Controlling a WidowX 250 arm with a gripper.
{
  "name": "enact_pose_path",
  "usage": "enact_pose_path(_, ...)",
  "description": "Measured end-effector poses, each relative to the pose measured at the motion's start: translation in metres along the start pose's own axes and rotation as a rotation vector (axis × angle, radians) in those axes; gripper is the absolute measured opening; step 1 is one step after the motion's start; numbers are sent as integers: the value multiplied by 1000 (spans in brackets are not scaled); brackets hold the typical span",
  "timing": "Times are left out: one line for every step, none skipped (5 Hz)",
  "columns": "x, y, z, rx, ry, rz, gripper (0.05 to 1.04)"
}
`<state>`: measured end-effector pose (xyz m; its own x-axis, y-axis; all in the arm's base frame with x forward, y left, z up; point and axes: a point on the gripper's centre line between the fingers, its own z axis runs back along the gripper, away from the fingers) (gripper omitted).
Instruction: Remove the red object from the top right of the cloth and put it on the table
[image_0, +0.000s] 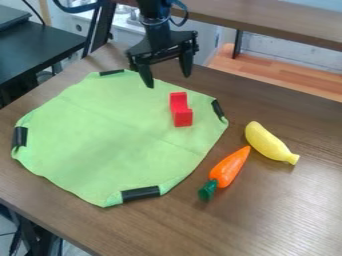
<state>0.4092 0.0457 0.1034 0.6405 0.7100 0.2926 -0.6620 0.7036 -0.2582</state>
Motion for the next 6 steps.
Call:
enact_pose_path(3, 1, -19, 1, -20, -6, 1000)
enact_pose_path(2, -1, -35, 16, -4, -38, 1000)
enact_pose_path(2, -10, -48, 26, -5, -59, 1000)
enact_pose_path(12, -15, -61, 49, -14, -62, 1000)
enact_pose_path(18, -16, -69, 68, -20, -52, 1000)
enact_pose_path(24, -20, -70, 76, -23, -46, 972)
